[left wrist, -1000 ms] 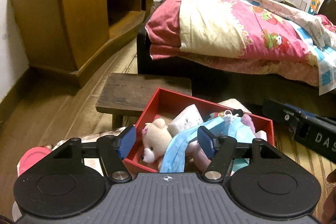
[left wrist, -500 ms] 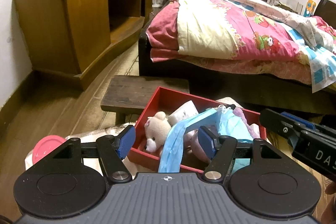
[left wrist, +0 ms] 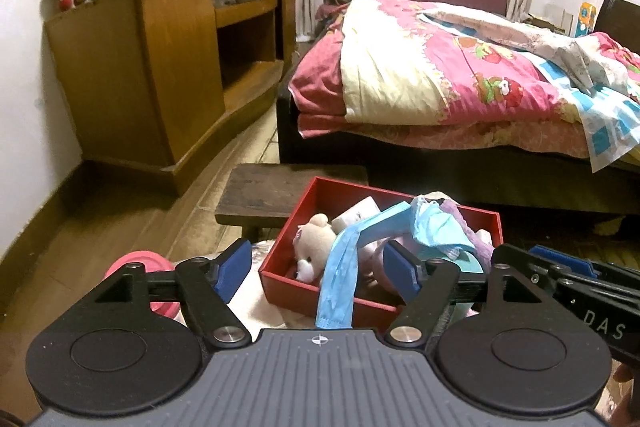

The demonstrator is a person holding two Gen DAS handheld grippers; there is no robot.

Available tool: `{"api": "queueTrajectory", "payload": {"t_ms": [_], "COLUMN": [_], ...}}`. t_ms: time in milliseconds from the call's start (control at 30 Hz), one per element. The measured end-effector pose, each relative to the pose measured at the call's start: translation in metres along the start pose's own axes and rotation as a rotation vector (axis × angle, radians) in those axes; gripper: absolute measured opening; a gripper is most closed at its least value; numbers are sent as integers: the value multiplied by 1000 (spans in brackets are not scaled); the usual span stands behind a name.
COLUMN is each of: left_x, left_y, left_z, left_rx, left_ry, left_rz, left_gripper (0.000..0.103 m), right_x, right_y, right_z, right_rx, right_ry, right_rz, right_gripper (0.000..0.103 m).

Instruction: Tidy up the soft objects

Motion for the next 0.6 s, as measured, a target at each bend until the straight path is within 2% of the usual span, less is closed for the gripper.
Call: {"api": "queueTrajectory", "payload": {"t_ms": [167, 367, 600], "left_x": [-15, -30, -42], "left_y": [-19, -34, -47], "left_z": [3, 11, 15], "left_rx": [16, 19, 47], "left_ry": [25, 7, 25], "left_rz": [-21, -21, -50], "left_gripper": [75, 79, 84], "right_x": [-11, -23, -31], "right_y": [-13, -25, -39], "right_z": [4, 16, 31], "right_rx": [15, 26, 44], "right_ry": [2, -11, -19], "right_rz": [11, 10, -22], "right_gripper": [12, 12, 12]}}
Point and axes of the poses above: each gripper's, at about its wrist camera, not at the fingertips, and y roughly the way its jaws point, z to its left, x to its top, the point moved 4 cm from there along y, roughly the way its jaws point, and after that the axes turned 9 degrees about -y, right-handed, at the moved point
